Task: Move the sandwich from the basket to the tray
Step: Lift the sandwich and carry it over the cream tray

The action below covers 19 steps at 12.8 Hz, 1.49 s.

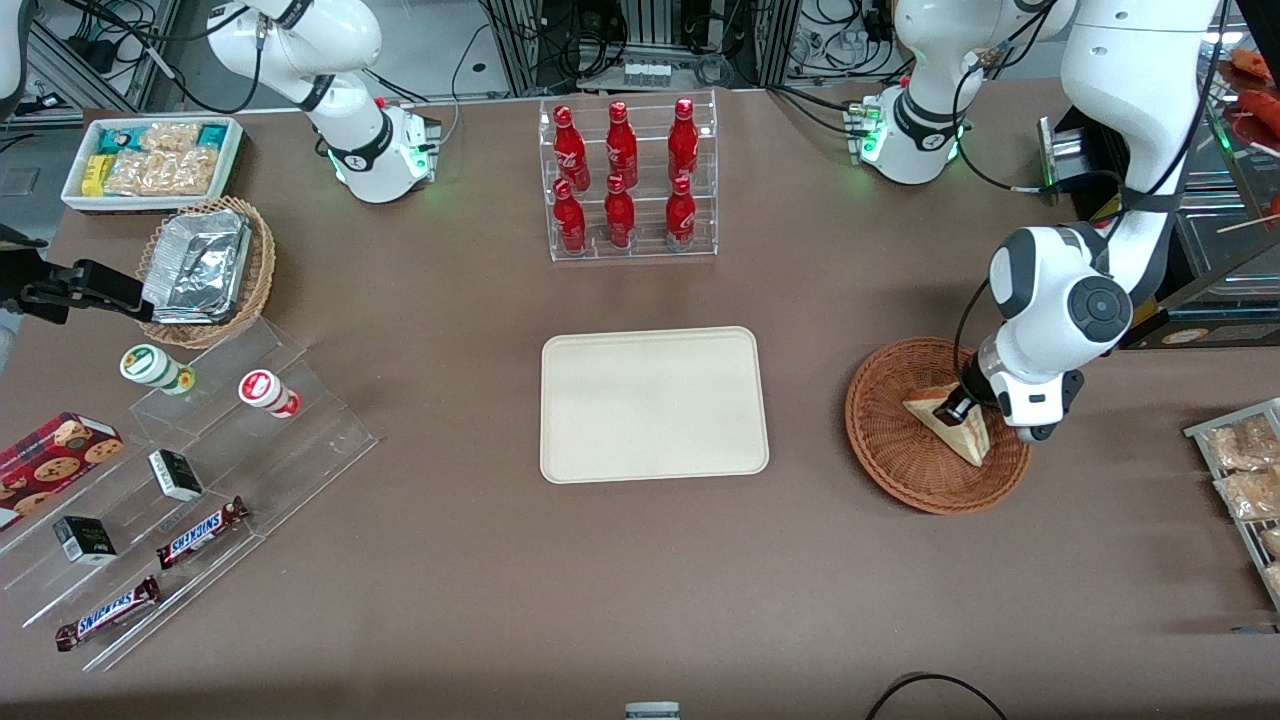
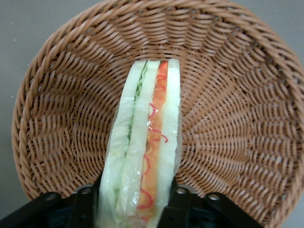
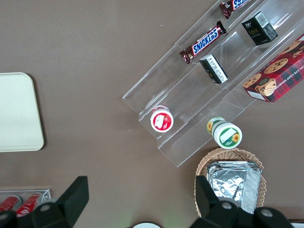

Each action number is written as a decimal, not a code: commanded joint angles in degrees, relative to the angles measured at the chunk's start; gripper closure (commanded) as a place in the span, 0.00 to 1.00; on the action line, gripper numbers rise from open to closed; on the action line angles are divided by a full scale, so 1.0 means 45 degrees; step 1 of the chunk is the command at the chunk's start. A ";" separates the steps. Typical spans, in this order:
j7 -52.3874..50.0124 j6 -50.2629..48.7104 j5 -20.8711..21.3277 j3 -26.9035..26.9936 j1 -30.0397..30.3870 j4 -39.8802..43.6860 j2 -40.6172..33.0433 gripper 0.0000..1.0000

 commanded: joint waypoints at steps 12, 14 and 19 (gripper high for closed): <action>0.3925 -0.5605 0.0000 -0.0353 -0.3775 0.4501 0.0368 1.00; 0.2950 -0.5332 0.0020 -0.0353 -0.4771 0.4482 0.0504 1.00; 0.0059 -0.3479 0.0175 -0.0314 -0.7114 0.4598 0.1790 1.00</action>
